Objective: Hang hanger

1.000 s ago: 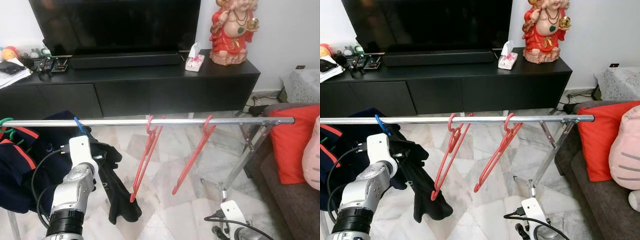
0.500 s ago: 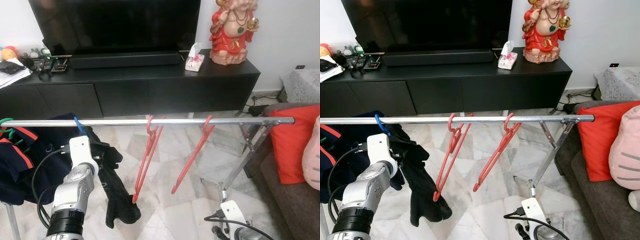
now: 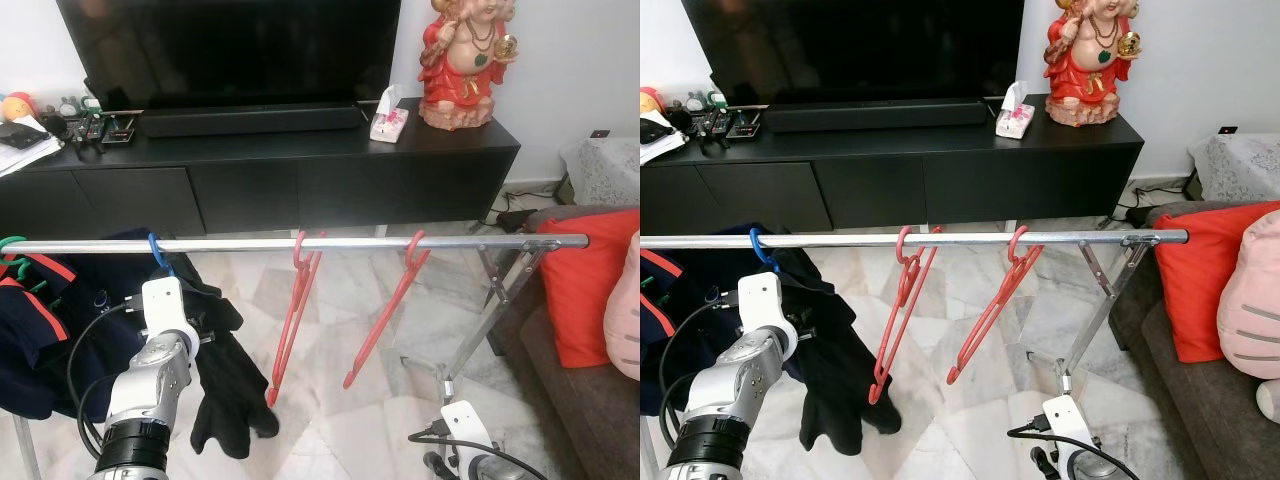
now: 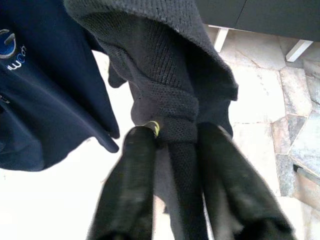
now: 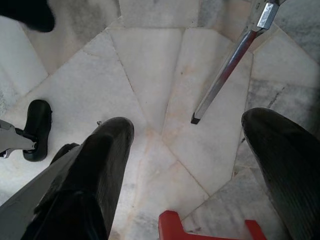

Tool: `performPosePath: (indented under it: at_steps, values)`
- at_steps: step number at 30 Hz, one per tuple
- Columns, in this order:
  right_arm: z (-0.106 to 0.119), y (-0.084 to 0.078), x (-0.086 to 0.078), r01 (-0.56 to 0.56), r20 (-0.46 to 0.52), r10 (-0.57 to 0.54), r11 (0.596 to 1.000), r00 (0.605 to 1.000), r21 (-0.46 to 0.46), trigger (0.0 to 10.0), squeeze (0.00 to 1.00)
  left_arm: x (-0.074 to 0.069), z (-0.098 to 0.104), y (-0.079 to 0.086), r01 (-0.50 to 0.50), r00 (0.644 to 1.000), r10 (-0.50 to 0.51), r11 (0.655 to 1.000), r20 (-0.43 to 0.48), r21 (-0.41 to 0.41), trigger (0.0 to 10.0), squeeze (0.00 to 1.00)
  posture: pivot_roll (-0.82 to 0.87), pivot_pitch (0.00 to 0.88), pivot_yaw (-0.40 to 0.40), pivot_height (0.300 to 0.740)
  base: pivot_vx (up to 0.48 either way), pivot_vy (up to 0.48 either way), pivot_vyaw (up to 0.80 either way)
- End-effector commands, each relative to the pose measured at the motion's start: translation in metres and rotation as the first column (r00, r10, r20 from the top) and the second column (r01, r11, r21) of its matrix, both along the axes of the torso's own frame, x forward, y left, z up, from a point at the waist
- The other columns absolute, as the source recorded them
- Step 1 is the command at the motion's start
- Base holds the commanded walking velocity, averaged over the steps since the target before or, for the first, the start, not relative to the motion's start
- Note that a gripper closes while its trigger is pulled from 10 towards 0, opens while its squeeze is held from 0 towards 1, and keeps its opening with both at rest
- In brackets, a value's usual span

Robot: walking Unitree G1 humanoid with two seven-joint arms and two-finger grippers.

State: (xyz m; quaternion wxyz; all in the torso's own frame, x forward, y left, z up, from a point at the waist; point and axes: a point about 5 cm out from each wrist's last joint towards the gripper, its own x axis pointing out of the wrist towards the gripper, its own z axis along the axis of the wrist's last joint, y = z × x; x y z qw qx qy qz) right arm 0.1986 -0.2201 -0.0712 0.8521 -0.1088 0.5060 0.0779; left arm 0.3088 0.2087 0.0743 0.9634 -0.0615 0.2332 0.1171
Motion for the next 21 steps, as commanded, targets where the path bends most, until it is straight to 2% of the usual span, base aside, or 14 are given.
performPosePath:
  at_steps: [1, 21]
  values:
    - [0.0007, -0.0014, 0.0005, 0.005, 0.008, -0.005, 1.000, 1.000, 0.003, 10.0, 0.00, 0.0024, 0.0016, -0.0007, 0.004, 1.000, -0.004, 1.000, 0.011, -0.002, 0.0, 0.00, -0.09, 0.000, -0.012, 0.740, 0.000, 0.000, 0.00]
    - [0.0003, -0.0010, 0.0001, 0.005, 0.007, -0.005, 1.000, 1.000, 0.003, 10.0, 0.00, 0.0019, 0.0030, -0.0002, 0.011, 1.000, -0.011, 1.000, 0.025, 0.026, 0.0, 0.00, -0.09, 0.000, -0.011, 0.740, 0.000, 0.000, 0.00]
